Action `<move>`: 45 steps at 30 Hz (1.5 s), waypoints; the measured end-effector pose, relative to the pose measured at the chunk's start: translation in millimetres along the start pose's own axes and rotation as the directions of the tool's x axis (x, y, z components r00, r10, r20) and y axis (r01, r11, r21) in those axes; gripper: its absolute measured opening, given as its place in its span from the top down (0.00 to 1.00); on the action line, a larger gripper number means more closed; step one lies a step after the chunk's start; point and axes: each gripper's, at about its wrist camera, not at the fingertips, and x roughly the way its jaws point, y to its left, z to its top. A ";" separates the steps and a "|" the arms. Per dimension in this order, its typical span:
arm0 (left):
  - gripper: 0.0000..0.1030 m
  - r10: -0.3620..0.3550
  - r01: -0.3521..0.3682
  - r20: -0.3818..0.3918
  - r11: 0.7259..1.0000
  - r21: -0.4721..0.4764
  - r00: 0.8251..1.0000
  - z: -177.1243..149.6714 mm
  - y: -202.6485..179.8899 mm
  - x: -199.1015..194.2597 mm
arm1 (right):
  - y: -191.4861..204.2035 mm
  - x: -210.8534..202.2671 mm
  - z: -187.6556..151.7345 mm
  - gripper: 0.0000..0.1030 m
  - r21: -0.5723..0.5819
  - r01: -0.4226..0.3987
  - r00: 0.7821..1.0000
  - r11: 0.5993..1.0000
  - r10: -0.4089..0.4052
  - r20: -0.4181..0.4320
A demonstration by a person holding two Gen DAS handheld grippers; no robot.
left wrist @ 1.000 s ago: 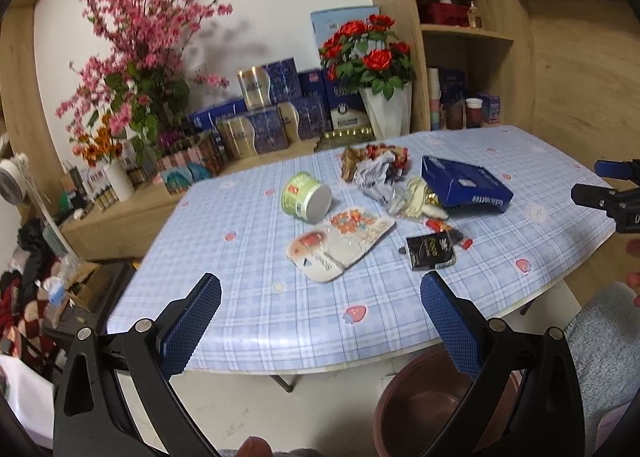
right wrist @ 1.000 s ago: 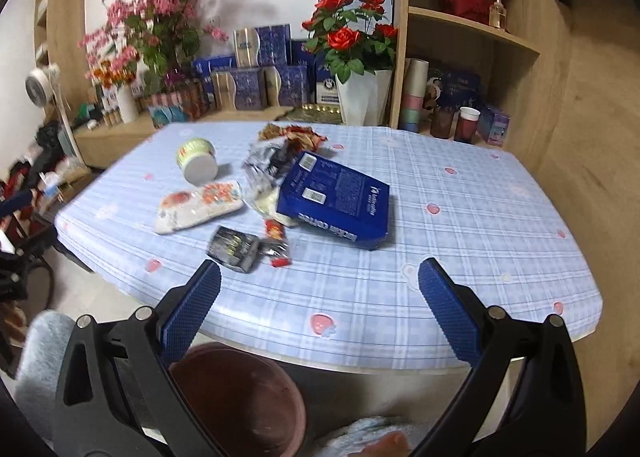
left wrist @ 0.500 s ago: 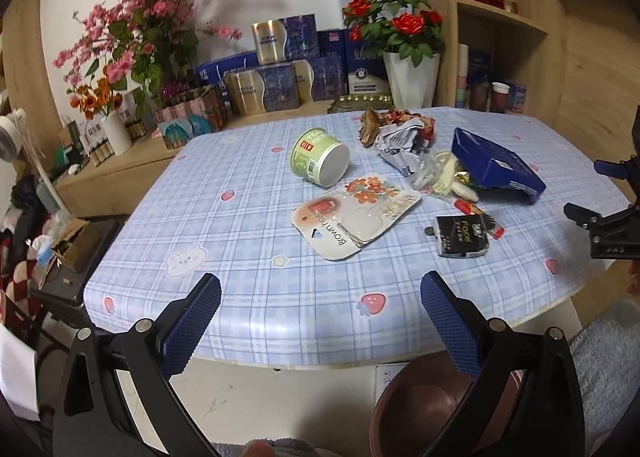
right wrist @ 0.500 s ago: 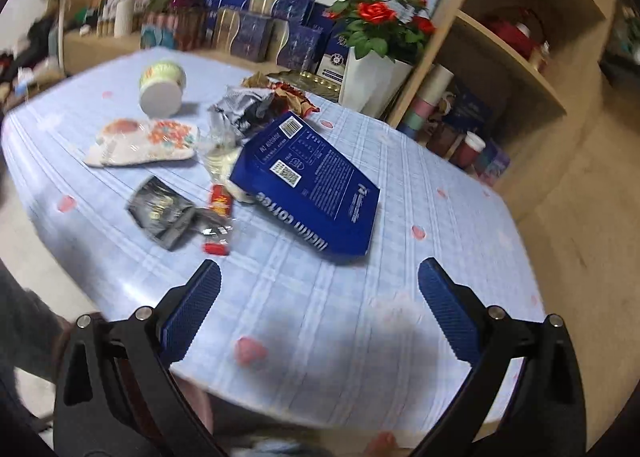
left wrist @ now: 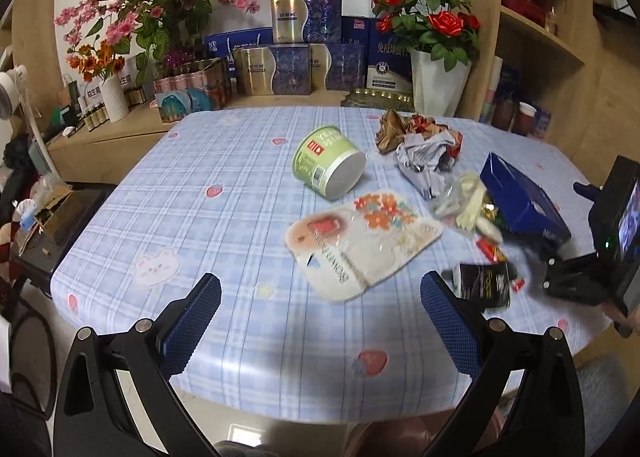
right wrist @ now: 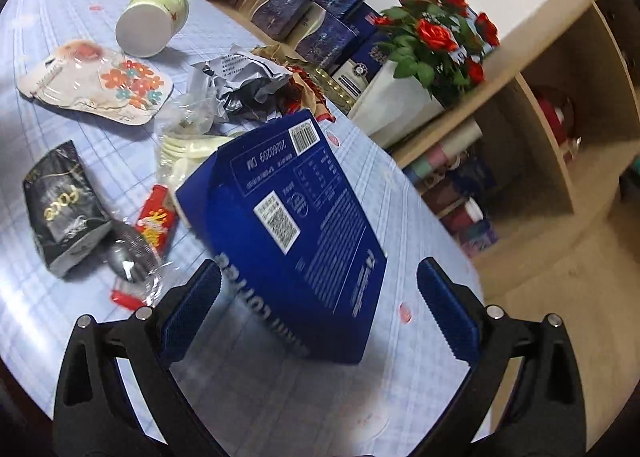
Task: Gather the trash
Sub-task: 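Grasp the blue luckin coffee box with the right gripper while the left grasps the black face packet, then carry the coffee box and face packet down over the brown bin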
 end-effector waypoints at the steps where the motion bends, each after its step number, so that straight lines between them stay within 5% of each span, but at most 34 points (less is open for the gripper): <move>1: 0.05 -0.005 0.005 -0.001 1.000 -0.002 1.000 2.7 -1.0 2.9 | -1.6 2.4 0.8 0.18 -0.006 -0.015 1.000 1.000 0.015 -0.002; 6: 0.05 -0.030 0.030 -0.019 1.000 -0.008 0.999 10.1 -7.7 16.0 | -14.5 14.1 -2.7 0.58 0.067 -0.121 0.990 0.990 0.125 -0.062; 10: 0.05 -0.067 0.067 -0.036 0.998 -0.001 0.997 10.6 -16.5 22.3 | -34.0 8.5 -8.2 0.62 0.191 -0.164 0.984 0.968 0.174 -0.036; 13: 0.05 -0.103 0.104 -0.056 0.995 0.008 0.993 8.8 -27.7 26.7 | -60.1 0.1 -13.4 0.70 0.345 -0.219 0.973 0.913 0.230 0.009; 18: 0.06 -0.179 0.184 -0.097 0.982 0.040 0.979 -1.6 -59.8 35.4 | -100.6 -10.0 -25.8 0.78 0.568 -0.279 0.956 0.774 0.281 0.086; 24: 0.12 -0.248 0.258 -0.187 0.965 0.036 0.951 -13.7 -94.6 60.0 | -120.0 -19.3 -43.4 0.83 0.701 -0.330 0.934 0.632 0.325 0.147; 28: 0.12 -0.262 0.272 -0.221 0.962 0.016 0.939 -15.4 -111.5 74.8 | -117.2 -23.1 -48.5 0.83 0.712 -0.330 0.932 0.620 0.332 0.143; 34: 0.12 -0.218 0.245 -0.245 0.966 0.087 0.945 -17.8 -139.9 89.4 | -110.6 -20.4 -49.5 0.82 0.706 -0.336 0.926 0.623 0.356 0.126; 36: 0.17 -0.199 0.230 -0.247 0.968 0.104 0.948 -19.4 -144.0 92.6 | -109.1 -19.4 -51.0 0.82 0.707 -0.337 0.925 0.621 0.358 0.127; 38: 0.42 -0.198 0.232 -0.268 0.968 0.100 0.943 -21.0 -143.5 97.2 | -108.1 -20.2 -52.6 0.83 0.707 -0.339 0.925 0.621 0.357 0.129; 43: 0.50 -0.230 0.249 -0.260 0.968 0.042 0.938 -17.5 -128.5 91.7 | -111.8 -32.8 -56.6 0.83 0.714 -0.349 0.928 0.607 0.332 0.171; 45: 0.70 -0.240 0.256 -0.247 0.966 0.034 0.939 -15.1 -123.2 84.1 | -113.2 -37.9 -57.7 0.83 0.716 -0.348 0.930 0.606 0.321 0.180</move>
